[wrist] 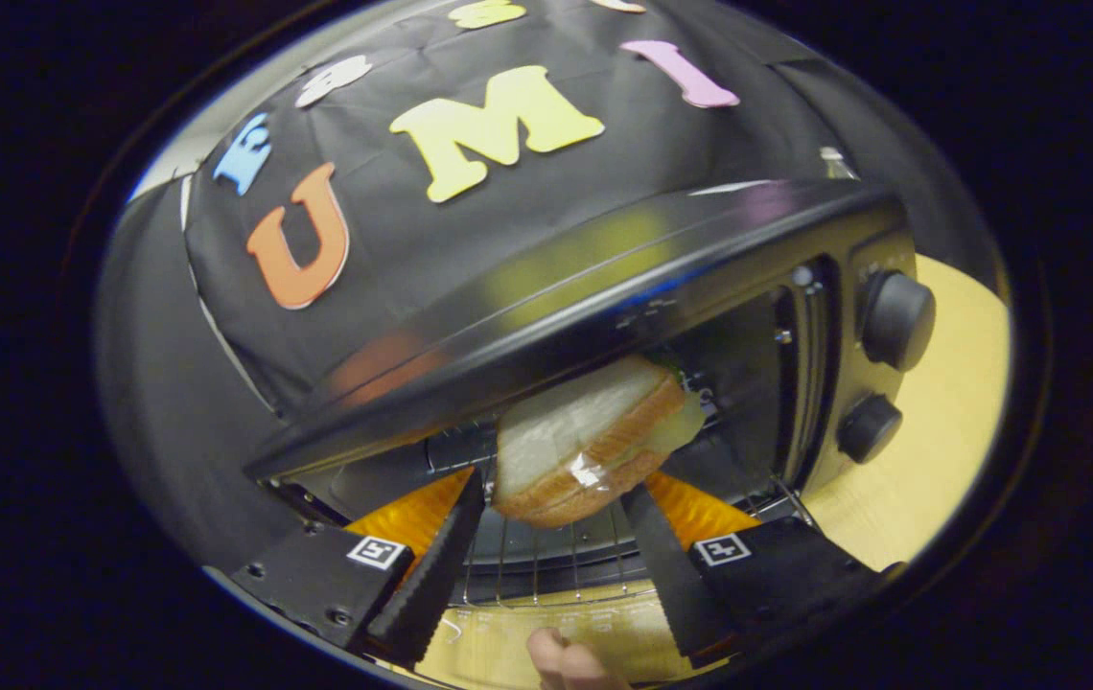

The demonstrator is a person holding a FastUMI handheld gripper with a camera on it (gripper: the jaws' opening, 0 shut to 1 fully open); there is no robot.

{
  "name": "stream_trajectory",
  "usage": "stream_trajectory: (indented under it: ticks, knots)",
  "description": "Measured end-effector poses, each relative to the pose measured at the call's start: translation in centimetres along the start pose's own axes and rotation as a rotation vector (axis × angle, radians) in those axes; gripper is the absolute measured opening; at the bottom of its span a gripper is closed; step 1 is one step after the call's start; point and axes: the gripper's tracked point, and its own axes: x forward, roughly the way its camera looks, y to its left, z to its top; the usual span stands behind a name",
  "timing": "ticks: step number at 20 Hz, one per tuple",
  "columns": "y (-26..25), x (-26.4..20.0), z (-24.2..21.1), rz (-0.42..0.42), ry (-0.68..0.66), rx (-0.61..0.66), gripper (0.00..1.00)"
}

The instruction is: Open the toaster oven, put the food inside, and close the toaster oven door.

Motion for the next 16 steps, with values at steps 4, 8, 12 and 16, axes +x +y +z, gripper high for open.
stream_trajectory:
  ticks: [4, 8, 12, 16]
  knots:
    - [-0.3, -0.6, -0.8, -0.085, 0.023, -0.081, 0.97]
    - [-0.4, -1.5, -2.5, -0.142, 0.088, -0.19, 0.98]
    - [-1.0, -3.0, -3.9, -0.222, 0.126, -0.326, 0.97]
    - [-1.1, -4.7, -4.8, -0.221, 0.132, -0.292, 0.98]
